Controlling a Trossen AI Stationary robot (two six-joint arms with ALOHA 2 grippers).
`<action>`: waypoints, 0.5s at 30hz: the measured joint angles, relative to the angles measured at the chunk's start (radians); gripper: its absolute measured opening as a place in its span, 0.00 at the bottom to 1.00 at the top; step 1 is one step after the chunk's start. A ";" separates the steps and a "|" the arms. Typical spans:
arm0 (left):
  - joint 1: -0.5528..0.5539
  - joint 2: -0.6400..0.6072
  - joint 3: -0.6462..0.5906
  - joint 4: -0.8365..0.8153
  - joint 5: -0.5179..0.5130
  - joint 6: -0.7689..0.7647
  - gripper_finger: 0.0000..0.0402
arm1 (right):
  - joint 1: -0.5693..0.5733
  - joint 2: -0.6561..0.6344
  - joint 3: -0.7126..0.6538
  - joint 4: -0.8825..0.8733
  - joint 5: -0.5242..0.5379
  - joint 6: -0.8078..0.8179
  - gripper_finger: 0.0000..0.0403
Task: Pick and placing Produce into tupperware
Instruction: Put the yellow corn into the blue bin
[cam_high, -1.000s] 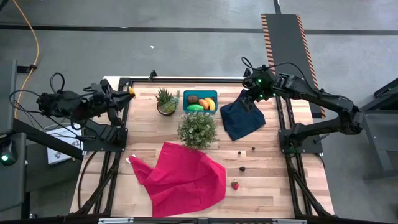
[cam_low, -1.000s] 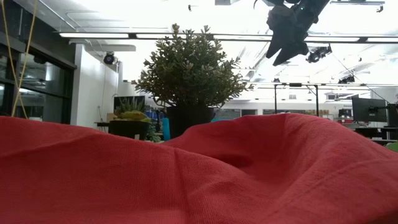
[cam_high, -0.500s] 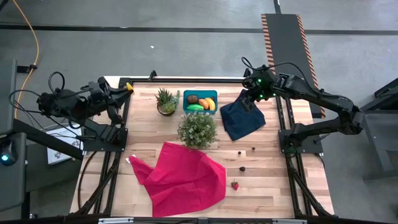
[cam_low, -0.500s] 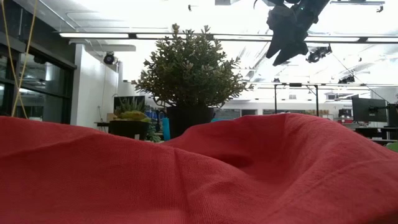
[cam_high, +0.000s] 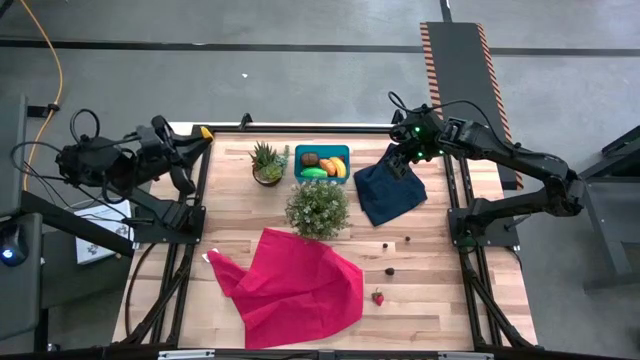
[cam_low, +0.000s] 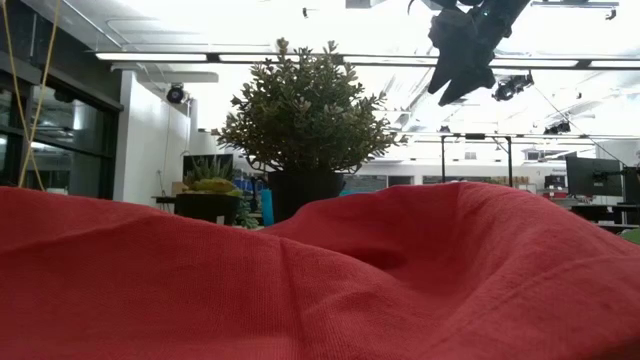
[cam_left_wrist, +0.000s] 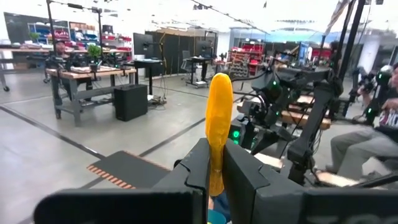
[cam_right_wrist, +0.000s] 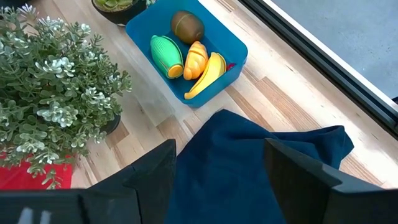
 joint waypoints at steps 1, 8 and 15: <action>0.000 0.009 0.009 -0.004 0.000 0.008 0.06 | 0.000 0.000 0.000 0.000 0.000 0.000 0.58; 0.000 0.049 0.083 -0.036 -0.010 0.021 0.06 | 0.000 0.000 0.000 0.001 -0.001 0.002 0.58; 0.031 0.103 0.127 -0.090 -0.007 0.023 0.06 | 0.000 0.000 0.000 0.003 -0.001 -0.006 0.58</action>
